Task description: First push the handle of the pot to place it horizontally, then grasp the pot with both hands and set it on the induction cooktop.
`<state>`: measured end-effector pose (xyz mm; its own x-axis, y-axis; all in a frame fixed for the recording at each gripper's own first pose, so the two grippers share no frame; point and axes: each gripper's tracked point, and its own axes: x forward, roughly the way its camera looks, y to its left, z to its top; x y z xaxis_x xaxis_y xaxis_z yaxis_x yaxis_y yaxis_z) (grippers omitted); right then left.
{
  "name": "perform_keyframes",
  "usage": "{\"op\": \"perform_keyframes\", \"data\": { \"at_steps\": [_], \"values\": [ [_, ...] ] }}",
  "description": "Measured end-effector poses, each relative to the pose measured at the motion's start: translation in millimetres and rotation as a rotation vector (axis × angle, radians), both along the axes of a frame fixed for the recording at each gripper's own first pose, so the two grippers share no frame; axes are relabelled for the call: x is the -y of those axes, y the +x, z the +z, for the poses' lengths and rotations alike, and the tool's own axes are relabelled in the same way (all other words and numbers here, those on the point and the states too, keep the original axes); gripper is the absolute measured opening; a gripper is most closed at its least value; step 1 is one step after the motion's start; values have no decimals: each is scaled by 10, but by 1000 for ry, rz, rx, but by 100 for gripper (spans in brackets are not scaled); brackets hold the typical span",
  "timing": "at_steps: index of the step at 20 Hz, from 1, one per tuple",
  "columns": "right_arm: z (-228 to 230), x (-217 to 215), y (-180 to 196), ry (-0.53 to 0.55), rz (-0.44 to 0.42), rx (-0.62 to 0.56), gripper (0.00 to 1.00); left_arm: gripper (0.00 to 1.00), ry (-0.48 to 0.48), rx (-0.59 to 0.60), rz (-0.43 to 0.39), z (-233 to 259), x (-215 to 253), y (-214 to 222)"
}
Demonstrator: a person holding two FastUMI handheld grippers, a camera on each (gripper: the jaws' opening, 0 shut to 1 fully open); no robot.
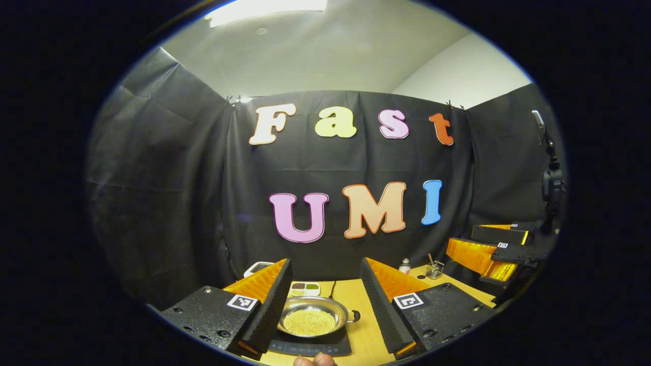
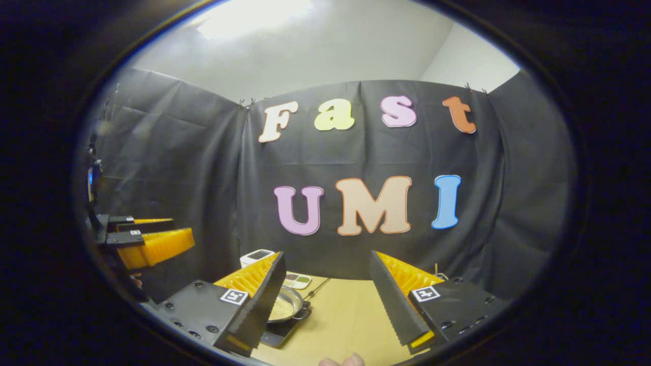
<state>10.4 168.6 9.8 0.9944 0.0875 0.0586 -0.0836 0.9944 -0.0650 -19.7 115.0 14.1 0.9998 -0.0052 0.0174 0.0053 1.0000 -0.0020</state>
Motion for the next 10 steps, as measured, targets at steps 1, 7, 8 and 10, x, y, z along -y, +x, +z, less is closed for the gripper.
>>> {"op": "perform_keyframes", "data": {
  "at_steps": [1, 7, 8, 10],
  "values": [
    [-12, 16, -104, -4, -14, -6, 94, 82, -9, 0, 0, -7, -34, -49],
    [-507, 399, -798, 12, -158, -102, 93, 82, -34, -6, 3, -221, -182, -315],
    [-604, 422, -890, 5, -166, -133, 93, 82, -18, -13, 24, -260, -277, -418],
    [-545, 514, -812, 14, -190, -119, 94, 82, -11, 35, 31, -145, -345, -513]
  ]
}}
